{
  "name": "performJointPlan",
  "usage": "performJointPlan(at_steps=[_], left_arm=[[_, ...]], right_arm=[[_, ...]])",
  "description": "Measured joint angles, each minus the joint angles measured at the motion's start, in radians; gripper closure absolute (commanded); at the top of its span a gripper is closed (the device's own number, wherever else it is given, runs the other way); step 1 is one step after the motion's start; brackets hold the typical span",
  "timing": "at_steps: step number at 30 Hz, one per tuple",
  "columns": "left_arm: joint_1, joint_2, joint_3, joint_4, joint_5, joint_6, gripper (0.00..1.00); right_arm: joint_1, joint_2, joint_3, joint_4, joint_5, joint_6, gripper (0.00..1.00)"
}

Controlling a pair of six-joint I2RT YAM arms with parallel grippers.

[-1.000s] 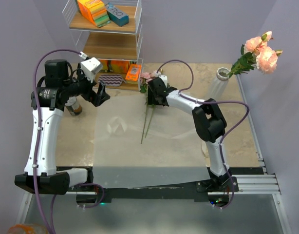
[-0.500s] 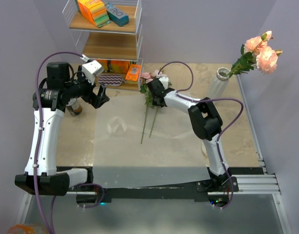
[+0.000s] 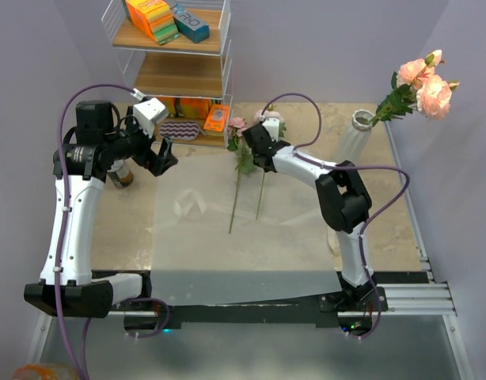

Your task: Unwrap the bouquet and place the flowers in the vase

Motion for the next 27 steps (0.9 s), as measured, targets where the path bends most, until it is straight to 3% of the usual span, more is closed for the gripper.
performJointPlan(at_steps=[10, 16, 20, 27], left_arm=[[0.000, 0.000, 0.000, 0.000, 0.001, 0.000, 0.01], [0.000, 0.000, 0.000, 0.006, 0.005, -0.002, 0.01], [0.000, 0.000, -0.012, 0.031, 0.008, -0.001, 0.01], [0.000, 0.012, -0.052, 0.054, 0.013, 0.002, 0.01]], right_arm=[[-0.017, -0.360, -0.154, 0.193, 0.107, -0.190, 1.00], [-0.018, -0.535, -0.151, 0.530, 0.149, -0.544, 1.00], [-0.048, -0.572, -0.091, 0.759, 0.152, -0.765, 1.00], [-0.190, -0.562, 0.003, 1.038, 0.168, -1.000, 1.00]])
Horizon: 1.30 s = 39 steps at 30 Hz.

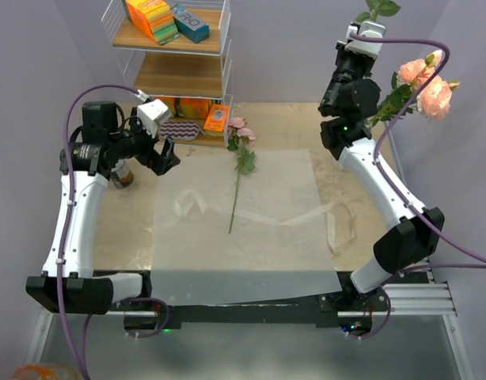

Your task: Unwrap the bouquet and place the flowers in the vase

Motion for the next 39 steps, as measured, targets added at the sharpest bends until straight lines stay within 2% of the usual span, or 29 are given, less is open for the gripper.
performJointPlan(at_steps=[5, 18, 28, 39], left_arm=[[0.000, 0.047, 0.019, 0.003, 0.010, 0.011, 0.01], [0.018, 0.174, 0.179, -0.033, 0.088, 0.042, 0.01], [0.046, 0.223, 0.187, -0.049, 0.130, 0.065, 0.01], [0.076, 0.259, 0.191, -0.055, 0.174, 0.080, 0.01]], right_arm=[[-0.030, 0.059, 0.003, 0.195, 0.036, -0.151, 1.00], [-0.119, 0.174, -0.079, 0.516, 0.080, -0.362, 1.00], [-0.192, 0.177, -0.098, 0.609, 0.089, -0.400, 1.00], [-0.171, 0.211, -0.103, 0.628, 0.121, -0.469, 1.00]])
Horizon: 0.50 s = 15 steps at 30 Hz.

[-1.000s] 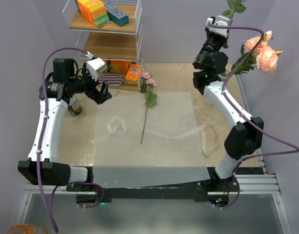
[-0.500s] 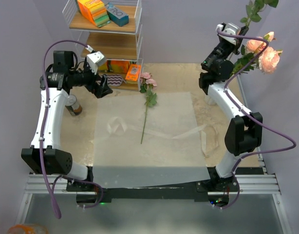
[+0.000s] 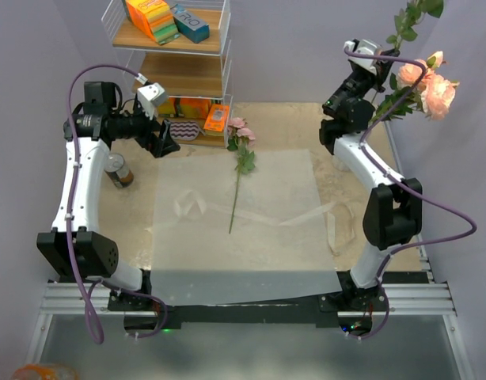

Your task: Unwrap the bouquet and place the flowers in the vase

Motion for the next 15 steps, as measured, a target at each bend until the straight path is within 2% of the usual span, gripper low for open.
performJointPlan(at_steps=[8, 15], left_arm=[[0.002, 0.024, 0.002, 0.000, 0.016, 0.002, 0.01], [0.002, 0.029, 0.013, -0.009, 0.022, 0.023, 0.01]], right_arm=[[0.022, -0.004, -0.117, 0.003, 0.015, -0.127, 1.00], [0.018, 0.039, -0.119, 0.002, -0.013, -0.183, 1.00]])
